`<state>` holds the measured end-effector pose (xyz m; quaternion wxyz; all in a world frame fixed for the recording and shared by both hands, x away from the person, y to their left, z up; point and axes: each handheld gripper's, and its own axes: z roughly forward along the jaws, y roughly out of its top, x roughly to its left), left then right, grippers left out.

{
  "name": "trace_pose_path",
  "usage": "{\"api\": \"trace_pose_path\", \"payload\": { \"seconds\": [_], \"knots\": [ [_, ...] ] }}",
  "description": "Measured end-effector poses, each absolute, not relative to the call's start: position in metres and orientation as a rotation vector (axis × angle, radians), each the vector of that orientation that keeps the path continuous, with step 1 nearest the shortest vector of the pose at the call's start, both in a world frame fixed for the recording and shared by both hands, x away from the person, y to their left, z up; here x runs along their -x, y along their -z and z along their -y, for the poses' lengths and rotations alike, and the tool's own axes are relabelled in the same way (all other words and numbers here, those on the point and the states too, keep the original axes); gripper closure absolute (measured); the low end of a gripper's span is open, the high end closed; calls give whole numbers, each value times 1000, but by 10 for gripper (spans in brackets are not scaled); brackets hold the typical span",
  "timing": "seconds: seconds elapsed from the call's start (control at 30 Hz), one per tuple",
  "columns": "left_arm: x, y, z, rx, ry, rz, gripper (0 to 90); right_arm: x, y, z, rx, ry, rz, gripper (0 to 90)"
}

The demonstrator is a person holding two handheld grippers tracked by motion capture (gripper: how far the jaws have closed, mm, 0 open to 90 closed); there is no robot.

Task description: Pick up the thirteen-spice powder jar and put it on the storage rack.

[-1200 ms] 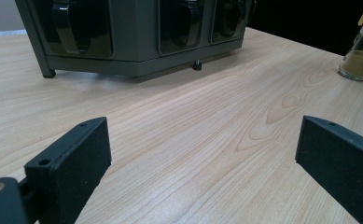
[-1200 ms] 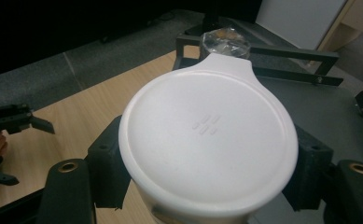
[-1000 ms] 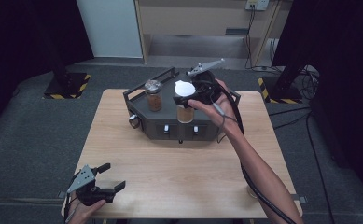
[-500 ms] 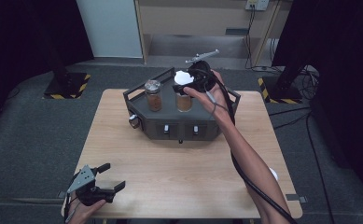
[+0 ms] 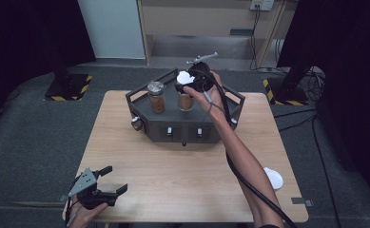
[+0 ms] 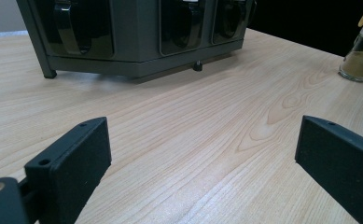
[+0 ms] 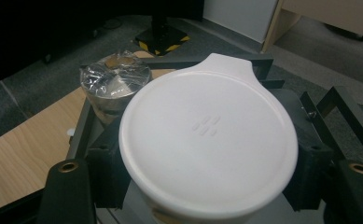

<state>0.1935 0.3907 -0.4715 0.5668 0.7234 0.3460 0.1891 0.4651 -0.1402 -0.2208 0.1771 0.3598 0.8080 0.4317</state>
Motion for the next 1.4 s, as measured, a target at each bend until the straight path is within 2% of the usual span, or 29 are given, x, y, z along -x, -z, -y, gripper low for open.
{"api": "trace_pose_path", "payload": {
  "seconds": [0.57, 1.4],
  "knots": [
    [-194, 472, -391, -1703, -443, -812, 22, -479, 243, 136, -1065, -1206, -2292, 305],
    [-194, 471, -390, -1708, -444, -809, 22, -482, 250, 139, -1076, -1228, -2285, 286]
  ]
}}
